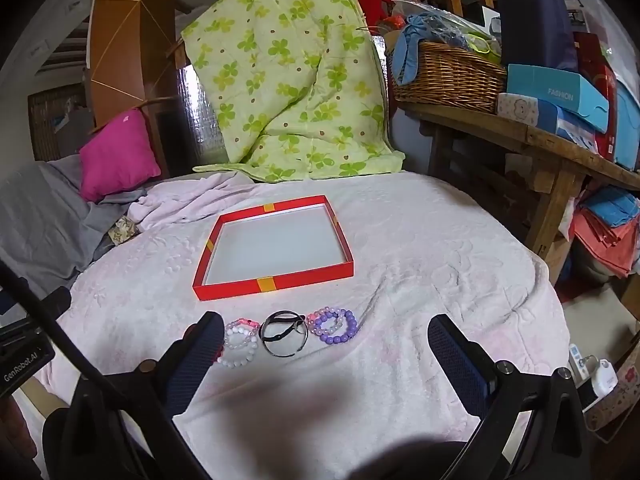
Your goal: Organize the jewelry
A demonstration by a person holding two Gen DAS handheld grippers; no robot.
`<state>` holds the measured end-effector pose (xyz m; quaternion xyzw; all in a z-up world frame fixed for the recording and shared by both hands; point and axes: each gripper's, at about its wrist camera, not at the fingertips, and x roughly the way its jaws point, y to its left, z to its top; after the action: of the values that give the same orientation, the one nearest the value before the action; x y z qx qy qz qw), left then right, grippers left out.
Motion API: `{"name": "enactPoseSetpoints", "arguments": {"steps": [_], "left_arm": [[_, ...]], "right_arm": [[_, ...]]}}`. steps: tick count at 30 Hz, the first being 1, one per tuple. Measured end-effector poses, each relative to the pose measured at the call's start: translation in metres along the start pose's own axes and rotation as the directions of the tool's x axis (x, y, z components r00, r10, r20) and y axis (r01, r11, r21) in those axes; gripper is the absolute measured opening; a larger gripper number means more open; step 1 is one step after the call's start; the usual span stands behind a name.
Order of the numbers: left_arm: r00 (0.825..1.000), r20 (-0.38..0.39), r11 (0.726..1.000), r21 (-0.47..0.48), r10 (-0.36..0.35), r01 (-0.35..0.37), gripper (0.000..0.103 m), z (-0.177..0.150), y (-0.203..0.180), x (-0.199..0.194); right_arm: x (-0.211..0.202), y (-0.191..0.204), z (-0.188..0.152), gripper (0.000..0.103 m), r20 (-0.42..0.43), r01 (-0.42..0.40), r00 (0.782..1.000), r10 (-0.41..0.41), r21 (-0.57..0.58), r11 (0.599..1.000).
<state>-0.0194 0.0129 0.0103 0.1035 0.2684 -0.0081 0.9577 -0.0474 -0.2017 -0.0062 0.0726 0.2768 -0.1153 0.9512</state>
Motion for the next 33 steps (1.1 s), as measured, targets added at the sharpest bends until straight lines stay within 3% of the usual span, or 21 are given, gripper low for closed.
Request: {"name": "enactPoseSetpoints", "arguments": {"steps": [33], "left_arm": [[0.999,-0.034,1.0,0.017,-0.008,0.009,0.082,0.002,0.0,0.012]], "right_arm": [[0.012,-0.005,0.0,0.103,0.024,0.002,1.0,-0.002,0.015,1.0]]}}
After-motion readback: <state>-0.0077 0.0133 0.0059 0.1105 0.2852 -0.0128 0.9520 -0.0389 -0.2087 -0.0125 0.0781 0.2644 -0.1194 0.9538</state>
